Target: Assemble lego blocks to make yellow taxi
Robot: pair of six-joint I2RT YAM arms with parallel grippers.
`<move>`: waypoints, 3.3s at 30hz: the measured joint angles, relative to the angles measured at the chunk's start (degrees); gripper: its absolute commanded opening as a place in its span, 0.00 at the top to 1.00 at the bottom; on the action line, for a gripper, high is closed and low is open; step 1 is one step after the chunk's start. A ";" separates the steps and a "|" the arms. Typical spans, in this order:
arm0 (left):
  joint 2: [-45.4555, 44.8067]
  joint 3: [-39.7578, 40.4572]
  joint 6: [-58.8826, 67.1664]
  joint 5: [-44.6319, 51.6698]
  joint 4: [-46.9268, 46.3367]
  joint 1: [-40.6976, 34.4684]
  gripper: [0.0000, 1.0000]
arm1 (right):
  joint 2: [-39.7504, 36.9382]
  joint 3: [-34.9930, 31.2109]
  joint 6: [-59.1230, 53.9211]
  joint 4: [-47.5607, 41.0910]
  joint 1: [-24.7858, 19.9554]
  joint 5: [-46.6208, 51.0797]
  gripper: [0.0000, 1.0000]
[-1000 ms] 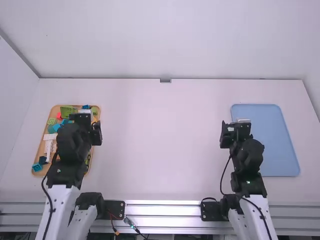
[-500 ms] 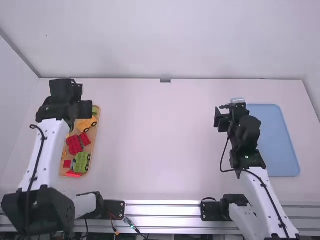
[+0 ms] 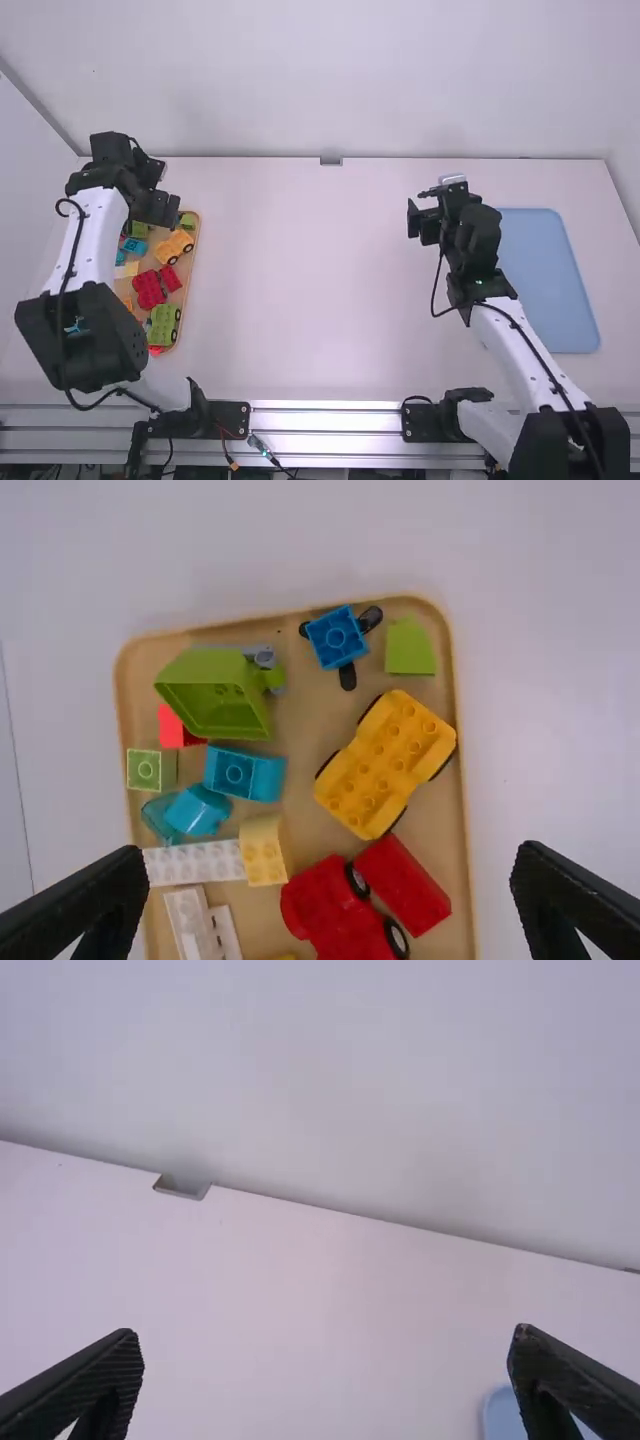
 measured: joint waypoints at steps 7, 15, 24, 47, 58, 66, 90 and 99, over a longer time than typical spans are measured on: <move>7.76 2.05 7.28 0.83 -1.86 2.12 0.01 | 1.84 0.85 -0.50 1.86 1.16 -0.15 0.01; 15.45 2.05 14.32 4.02 -0.90 4.52 0.01 | 1.81 1.14 -0.59 2.12 1.16 -0.33 0.01; 16.85 2.05 17.57 11.23 0.59 10.67 0.01 | 1.81 1.14 -0.48 1.92 1.16 -0.37 0.01; 18.80 2.05 30.01 15.80 -1.88 10.29 0.05 | 1.81 1.16 -0.50 -0.92 1.16 -0.66 0.01; 24.00 2.32 32.46 16.17 -0.57 10.29 0.05 | 1.81 1.16 -0.20 -1.11 1.16 -0.61 0.01; 24.02 -3.21 33.68 16.20 7.39 10.29 0.16 | 1.81 1.14 2.29 -1.07 1.16 -0.55 0.01; 24.02 3.34 29.24 17.68 -3.06 10.23 0.62 | 1.81 1.16 2.95 -0.68 1.16 -0.63 0.01; 21.86 9.33 26.08 21.05 -6.21 2.14 0.81 | 1.81 1.16 2.80 -0.63 1.16 -0.55 0.01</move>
